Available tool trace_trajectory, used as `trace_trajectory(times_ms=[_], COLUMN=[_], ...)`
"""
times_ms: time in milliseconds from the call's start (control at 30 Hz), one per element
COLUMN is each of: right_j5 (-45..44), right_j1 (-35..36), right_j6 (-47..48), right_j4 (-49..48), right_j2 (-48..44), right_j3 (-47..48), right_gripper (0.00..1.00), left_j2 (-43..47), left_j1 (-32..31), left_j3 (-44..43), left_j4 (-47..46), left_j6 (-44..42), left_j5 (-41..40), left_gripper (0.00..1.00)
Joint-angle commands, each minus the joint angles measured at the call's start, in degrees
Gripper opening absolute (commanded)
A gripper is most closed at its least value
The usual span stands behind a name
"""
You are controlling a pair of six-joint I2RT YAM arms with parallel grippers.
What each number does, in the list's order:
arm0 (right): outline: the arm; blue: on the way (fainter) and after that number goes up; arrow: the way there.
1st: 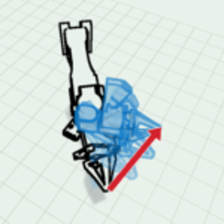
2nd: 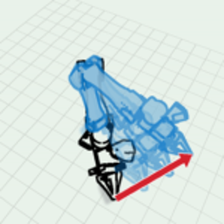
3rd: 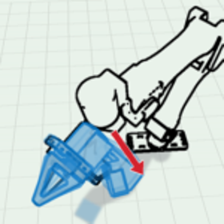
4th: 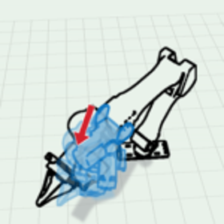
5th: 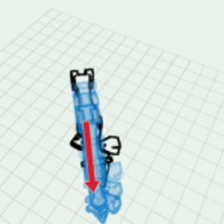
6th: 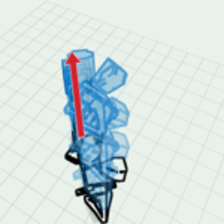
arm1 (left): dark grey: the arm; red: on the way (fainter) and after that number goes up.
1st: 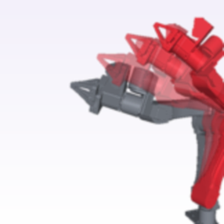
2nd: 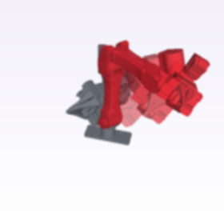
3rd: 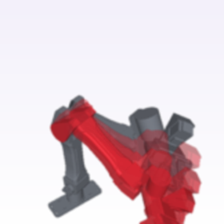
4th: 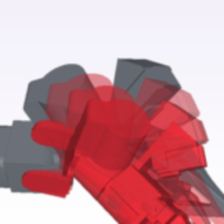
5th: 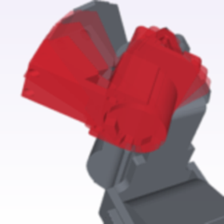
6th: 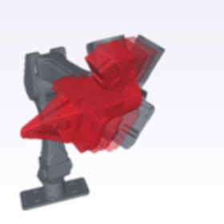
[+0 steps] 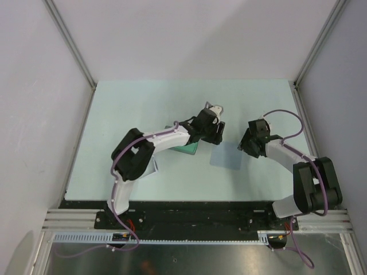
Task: Organize the sunglasses
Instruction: Pick up the glasses cleaning cloth from the center of the board.
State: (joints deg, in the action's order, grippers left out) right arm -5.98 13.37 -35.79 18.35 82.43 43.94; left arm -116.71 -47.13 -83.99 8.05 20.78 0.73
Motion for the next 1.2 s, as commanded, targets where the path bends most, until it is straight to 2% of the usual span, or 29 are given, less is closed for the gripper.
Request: trace_trajectory(times_ms=[0, 167, 300, 400, 967, 1167], right_j5=[-4.3, -4.92, -5.89, -6.32, -8.26, -8.08], right_j1=[-0.18, -0.18, -0.18, -0.09, -0.27, -0.18], right_j6=[0.28, 0.81, 0.9, 0.99, 2.22, 2.31], right_j4=[-5.6, -6.92, -7.27, -7.45, -6.66, -6.84], right_j2=[1.32, 3.69, 4.75, 4.75, 4.05, 5.02], right_j3=[1.93, 2.81, 3.25, 3.34, 4.13, 4.13], right_gripper=[0.54, 0.54, 0.54, 0.53, 0.53, 0.53], left_j2=[-3.25, -5.02, -5.99, -5.99, -5.99, -8.53], left_j1=[-0.33, -0.33, -0.41, -0.59, -2.17, -2.17], left_j3=[-5.48, -6.28, -6.72, -6.19, -7.59, -8.92], left_j4=[-0.67, -0.41, 0.2, 0.38, 1.44, 1.79], left_j6=[-4.86, -5.48, -6.36, -6.71, -8.03, -7.24], left_j5=[-4.07, -5.21, -3.37, -3.54, -6.8, -5.48], left_gripper=[0.66, 0.61, 0.49, 0.47, 0.54, 0.54])
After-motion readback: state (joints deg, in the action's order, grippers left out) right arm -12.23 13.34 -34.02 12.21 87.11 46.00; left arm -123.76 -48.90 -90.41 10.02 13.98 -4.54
